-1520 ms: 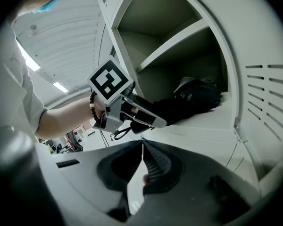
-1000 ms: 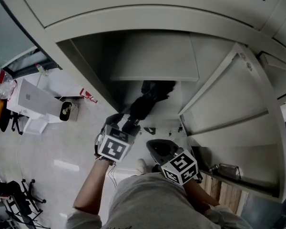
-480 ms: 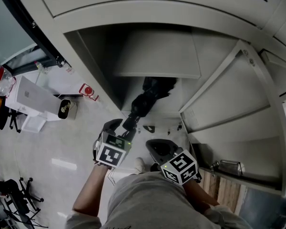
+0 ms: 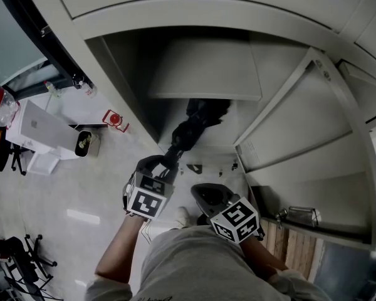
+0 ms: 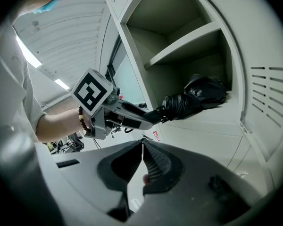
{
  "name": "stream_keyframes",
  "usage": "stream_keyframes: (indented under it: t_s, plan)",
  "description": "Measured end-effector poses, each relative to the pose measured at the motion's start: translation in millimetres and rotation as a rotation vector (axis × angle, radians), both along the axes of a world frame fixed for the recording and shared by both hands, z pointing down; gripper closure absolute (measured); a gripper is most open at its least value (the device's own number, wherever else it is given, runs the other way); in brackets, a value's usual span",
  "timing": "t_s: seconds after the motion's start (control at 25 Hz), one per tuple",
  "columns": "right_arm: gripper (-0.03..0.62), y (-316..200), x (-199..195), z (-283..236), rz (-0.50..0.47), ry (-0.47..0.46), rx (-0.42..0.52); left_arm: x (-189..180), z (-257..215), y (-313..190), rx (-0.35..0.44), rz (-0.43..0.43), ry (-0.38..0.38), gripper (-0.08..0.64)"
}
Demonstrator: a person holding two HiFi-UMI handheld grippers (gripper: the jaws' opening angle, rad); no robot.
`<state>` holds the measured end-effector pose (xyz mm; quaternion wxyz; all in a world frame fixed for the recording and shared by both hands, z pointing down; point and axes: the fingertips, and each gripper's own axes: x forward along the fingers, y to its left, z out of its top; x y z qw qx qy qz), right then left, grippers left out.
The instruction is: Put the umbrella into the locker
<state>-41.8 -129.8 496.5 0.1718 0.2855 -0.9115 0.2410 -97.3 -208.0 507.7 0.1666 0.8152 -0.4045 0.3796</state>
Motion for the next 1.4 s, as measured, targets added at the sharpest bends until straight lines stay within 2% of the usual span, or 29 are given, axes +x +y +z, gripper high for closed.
stream_keyframes:
  t_s: [0.56,1.4]
  plan:
    - [0.563,-3,14,0,0.032,0.003,-0.003,29,-2,-42,0.023,0.004,0.004,0.368]
    - [0.563,-9,19,1,0.034,-0.003,-0.006,39,3,-72,0.035,-0.019,0.0,0.368]
